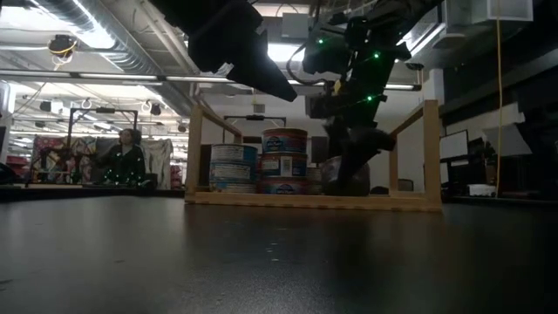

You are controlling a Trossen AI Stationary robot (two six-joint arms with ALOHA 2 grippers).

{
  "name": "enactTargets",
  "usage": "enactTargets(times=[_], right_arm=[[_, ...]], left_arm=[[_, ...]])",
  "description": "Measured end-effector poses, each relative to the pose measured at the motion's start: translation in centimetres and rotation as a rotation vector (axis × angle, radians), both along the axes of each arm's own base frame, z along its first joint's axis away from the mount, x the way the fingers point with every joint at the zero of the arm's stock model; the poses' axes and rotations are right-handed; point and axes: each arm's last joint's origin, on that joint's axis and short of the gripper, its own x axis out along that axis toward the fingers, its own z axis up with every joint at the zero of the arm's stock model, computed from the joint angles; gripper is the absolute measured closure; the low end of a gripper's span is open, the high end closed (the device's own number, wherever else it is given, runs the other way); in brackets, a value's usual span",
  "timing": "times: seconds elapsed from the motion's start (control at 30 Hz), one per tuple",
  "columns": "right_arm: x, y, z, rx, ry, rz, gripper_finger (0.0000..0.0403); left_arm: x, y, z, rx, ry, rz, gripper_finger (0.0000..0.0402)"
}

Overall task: Stack canned seafood by type on shelf
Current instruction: Put the blue tuna can on the shelf, then stack the blue tuna can on top of the other blue tuna can on the shelf

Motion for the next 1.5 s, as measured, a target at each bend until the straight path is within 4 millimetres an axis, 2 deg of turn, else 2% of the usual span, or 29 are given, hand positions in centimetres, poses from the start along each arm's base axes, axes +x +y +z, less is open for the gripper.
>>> enactTargets(times=[0.2, 0.47, 0.6, 0.73, 0.97, 1.17, 1.37, 1.5], right_arm=[[0.2, 0.2, 0.0, 0.084, -0.028, 0.034, 0.0121], [0.2, 0.3, 0.2, 0.093, -0.037, 0.039, 0.0121], [-0.2, 0.3, 1.4, 0.083, -0.025, 0.025, 0.0121], [-0.4, 0.9, 3.5, 0.095, -0.003, -0.032, 0.0121], [-0.8, 4.9, 7.2, 0.136, 0.081, -0.05, 0.0121], [-2.1, 9.8, 8.6, 0.139, 0.168, -0.015, 0.0121], [-4.8, 14.2, 9.4, 0.135, 0.227, -0.073, 0.0121], [-6.8, 16.7, 10.2, 0.131, 0.201, -0.155, 0.0121]], left_arm=[[0.0, 0.0, 0.0, -0.001, -0.001, 0.001, 0.0251], [0.0, 0.0, 0.0, -0.001, -0.001, 0.001, 0.0251], [0.0, 0.0, 0.0, -0.002, -0.001, 0.001, 0.0251], [0.1, 0.0, 0.1, -0.004, -0.009, 0.001, 0.0251], [0.1, 0.0, 0.1, -0.014, -0.014, -0.007, 0.0251], [0.7, 0.0, 0.3, -0.059, -0.053, -0.08, 0.0251], [2.3, 0.2, 0.7, -0.065, -0.17, -0.193, 0.0251], [3.1, 0.7, 0.6, -0.056, -0.219, -0.226, 0.0251]])
